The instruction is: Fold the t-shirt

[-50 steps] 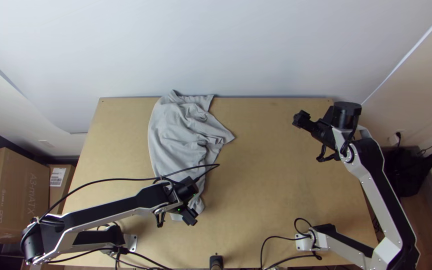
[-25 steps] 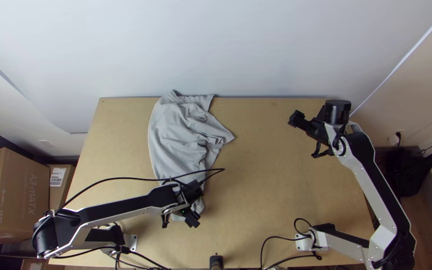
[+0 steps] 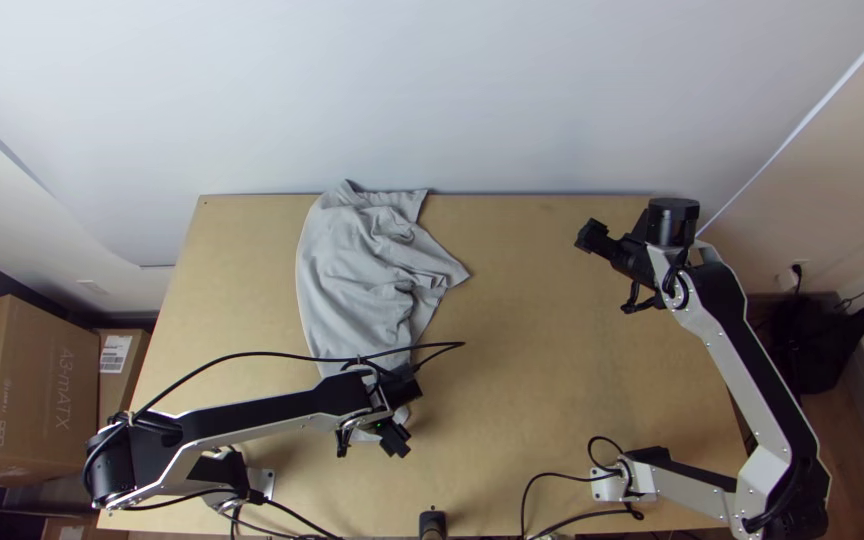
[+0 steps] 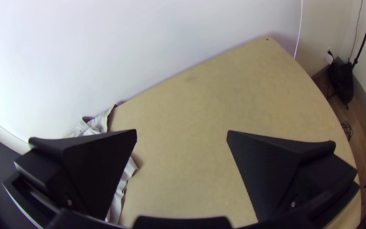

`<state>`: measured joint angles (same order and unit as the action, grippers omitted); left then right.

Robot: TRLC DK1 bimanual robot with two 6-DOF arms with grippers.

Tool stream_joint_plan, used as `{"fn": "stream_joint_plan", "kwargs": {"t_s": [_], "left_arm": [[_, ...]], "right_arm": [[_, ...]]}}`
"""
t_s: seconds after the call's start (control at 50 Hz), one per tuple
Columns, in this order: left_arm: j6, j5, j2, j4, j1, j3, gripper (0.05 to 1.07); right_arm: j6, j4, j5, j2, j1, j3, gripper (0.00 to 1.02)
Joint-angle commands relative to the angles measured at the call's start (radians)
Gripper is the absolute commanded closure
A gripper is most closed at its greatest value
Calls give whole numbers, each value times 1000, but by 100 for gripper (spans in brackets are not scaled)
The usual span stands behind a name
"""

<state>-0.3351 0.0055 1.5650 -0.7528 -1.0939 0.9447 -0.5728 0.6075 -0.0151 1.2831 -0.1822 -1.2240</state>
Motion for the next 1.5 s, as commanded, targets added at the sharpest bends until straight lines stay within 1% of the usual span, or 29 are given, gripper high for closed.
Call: {"fn": "stream_joint_plan", "kwargs": {"t_s": [0.0,0.06,0.1,0.14,0.3,0.36,0.4,0.48,0.58,0.64,0.68,0.76,0.84,0.9,1.0,1.1,1.22,1.32,1.38,1.44,1.48], "left_arm": [[-19,-47,29,55,-4,-23,58],[-8,-73,3,104,-4,-49,86],[25,-73,-11,129,-4,-64,105],[41,-71,-23,135,-4,-81,104],[42,-70,-91,96,-1,-123,104],[42,-68,-140,79,8,-135,104],[44,-70,-178,55,20,-138,104],[45,-67,-261,26,68,-142,104],[64,-62,-352,-14,144,-144,104],[71,-61,-402,-43,177,-141,104],[87,-61,-433,-59,221,-139,104],[97,-61,-491,-102,298,-132,104],[125,-61,-537,-151,379,-130,104],[151,-59,-576,-184,433,-129,104],[179,-61,-643,-226,503,-132,104],[202,-59,-688,-257,615,-126,104],[226,-50,-727,-286,713,-113,104],[252,-39,-755,-307,790,-92,104],[263,-30,-766,-315,830,-80,104],[271,-29,-770,-322,855,-70,104],[272,-29,-770,-326,870,-66,104]], "right_arm": [[-16,-15,-11,18,-2,-23,4],[-16,-17,-11,21,-2,-23,4],[-16,-20,-11,22,-2,-22,4],[-16,-22,-11,24,-2,-22,4],[-18,-34,-11,58,-3,-29,4],[-32,-29,-11,85,-8,-52,4],[-44,-18,-11,107,-22,-75,4],[-45,-8,-9,156,-53,-123,4],[-45,40,-3,240,-111,-213,4],[-47,74,17,298,-138,-276,4],[-53,87,33,338,-157,-318,4],[-62,89,58,415,-189,-393,4],[-68,89,66,496,-218,-473,4],[-87,89,79,562,-241,-536,4],[-88,89,104,676,-270,-654,4],[-88,89,147,780,-289,-772,5],[-127,123,224,924,-296,-928,5],[-136,152,265,1038,-301,-1063,6],[-141,130,294,1075,-306,-1094,9],[-142,89,303,1095,-315,-1097,10],[-142,74,305,1110,-323,-1103,14]]}}
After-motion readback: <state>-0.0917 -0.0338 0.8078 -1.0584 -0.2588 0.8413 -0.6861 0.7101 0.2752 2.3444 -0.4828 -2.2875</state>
